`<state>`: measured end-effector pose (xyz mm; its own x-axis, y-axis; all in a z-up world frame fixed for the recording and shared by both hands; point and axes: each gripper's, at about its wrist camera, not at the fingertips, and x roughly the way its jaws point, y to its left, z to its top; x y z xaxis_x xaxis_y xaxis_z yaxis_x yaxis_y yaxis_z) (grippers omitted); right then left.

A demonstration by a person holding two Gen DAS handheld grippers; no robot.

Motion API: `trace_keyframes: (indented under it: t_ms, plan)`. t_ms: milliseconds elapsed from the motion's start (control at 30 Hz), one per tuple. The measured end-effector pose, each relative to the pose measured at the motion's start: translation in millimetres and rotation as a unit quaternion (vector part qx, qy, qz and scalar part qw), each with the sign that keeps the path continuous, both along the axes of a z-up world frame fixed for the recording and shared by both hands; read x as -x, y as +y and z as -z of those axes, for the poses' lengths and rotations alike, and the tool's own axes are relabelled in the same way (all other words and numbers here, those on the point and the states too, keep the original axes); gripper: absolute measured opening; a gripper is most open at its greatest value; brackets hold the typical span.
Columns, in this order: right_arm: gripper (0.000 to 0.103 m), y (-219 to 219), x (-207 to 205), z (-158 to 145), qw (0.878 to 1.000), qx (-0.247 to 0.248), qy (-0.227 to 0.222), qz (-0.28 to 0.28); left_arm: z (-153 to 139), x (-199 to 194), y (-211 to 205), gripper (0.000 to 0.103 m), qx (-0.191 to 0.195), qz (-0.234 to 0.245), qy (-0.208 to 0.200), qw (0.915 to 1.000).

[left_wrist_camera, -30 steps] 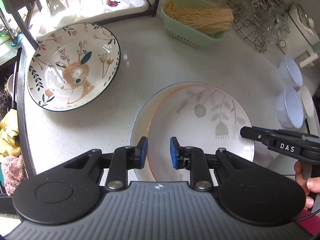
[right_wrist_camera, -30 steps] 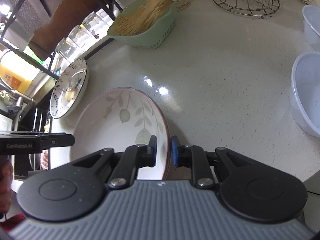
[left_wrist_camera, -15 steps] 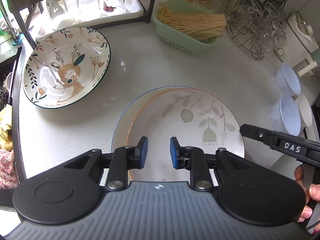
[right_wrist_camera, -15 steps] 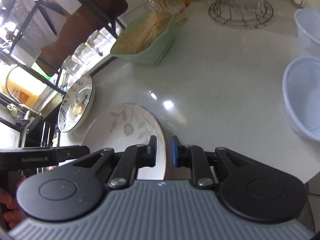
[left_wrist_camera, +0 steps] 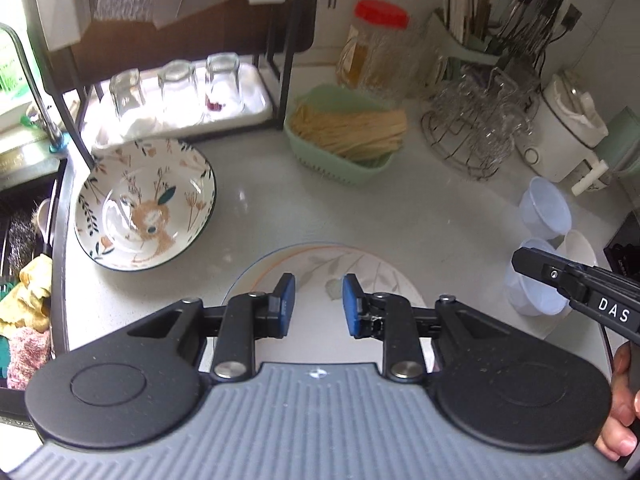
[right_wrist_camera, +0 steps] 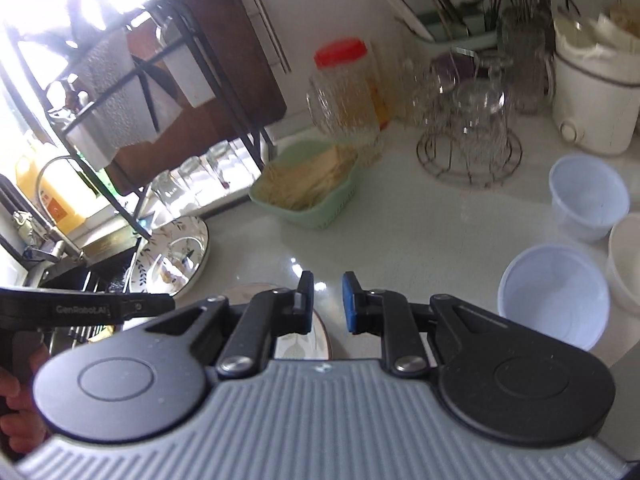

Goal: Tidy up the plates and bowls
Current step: 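Move both grippers to the deer-pattern plate beside the glass rack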

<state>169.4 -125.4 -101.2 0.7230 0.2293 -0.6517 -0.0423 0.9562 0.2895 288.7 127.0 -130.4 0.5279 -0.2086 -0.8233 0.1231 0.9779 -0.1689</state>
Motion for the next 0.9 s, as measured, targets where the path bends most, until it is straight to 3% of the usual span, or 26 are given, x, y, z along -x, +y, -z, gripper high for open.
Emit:
trace_keyframes:
  t_ms: [200,400,900]
  plan:
    - [0.020,-10.0,27.5,-32.1,0.999,0.004,-0.040,0.007,-34.6,26.2,-17.8,0.036,0.007,-0.004,-0.047,0.9989]
    - [0.020,-22.6,60.8,-50.7,0.997,0.001,-0.067,0.025,-61.6,52.6,-43.1,0.051,0.003,0.007,-0.090,0.9959]
    - [0.020,-48.6,111.3,-64.0,0.996,0.021,-0.089,0.000,-83.9,130.5,-66.7,0.055,0.013,-0.033,-0.121,0.9921]
